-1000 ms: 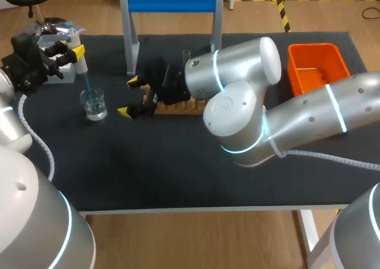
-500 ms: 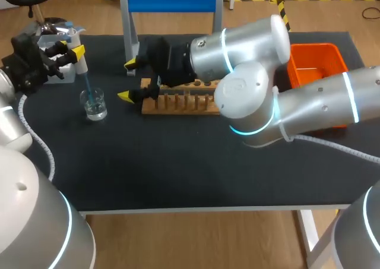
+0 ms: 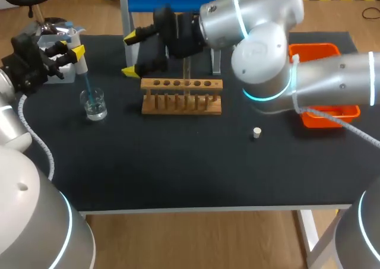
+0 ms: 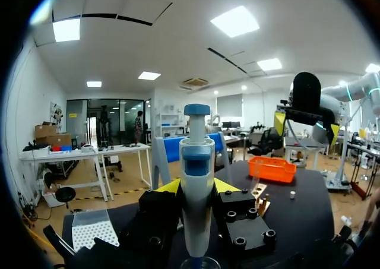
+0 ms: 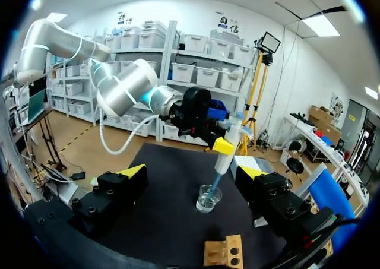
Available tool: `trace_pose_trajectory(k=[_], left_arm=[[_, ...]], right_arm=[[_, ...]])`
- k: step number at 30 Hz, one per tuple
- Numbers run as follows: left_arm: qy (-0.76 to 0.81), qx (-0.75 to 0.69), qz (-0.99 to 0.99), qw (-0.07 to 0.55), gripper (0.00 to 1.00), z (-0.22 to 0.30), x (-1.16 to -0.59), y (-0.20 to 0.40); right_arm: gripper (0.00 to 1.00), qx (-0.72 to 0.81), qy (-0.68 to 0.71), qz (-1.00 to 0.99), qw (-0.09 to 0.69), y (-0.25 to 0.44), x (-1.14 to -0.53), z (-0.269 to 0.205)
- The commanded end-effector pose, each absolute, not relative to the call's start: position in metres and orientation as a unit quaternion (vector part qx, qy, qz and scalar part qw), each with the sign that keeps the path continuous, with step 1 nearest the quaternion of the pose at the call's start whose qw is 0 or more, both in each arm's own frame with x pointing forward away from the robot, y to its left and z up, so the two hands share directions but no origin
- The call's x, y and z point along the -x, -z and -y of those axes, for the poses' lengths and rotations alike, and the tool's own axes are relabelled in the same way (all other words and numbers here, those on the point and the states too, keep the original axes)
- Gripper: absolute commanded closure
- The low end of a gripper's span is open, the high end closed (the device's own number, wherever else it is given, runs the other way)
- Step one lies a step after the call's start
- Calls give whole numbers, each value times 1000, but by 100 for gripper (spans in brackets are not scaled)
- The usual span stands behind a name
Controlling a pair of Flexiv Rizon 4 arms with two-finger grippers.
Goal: Invert the test tube, pick up the pipette, mount the tip to pipette, aspirate from beaker and dispense into the tube, eject the tip, return the pipette, and cap with the stopper.
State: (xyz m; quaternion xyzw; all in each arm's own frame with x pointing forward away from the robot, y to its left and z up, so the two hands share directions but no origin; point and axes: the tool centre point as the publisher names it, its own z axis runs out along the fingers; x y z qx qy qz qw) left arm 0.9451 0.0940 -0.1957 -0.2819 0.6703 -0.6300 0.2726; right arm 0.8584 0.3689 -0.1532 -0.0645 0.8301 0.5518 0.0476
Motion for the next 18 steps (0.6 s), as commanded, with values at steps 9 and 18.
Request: trace_pose_trajectory(k=[9, 18], left_arm=[[630, 283, -670, 274, 100, -93, -946, 196], [630, 283, -670, 274, 100, -93, -946, 196]], right_arm=[[0, 110, -535, -838, -15, 116, -883, -369], [71, 132, -553, -822, -32, 96, -902, -387]])
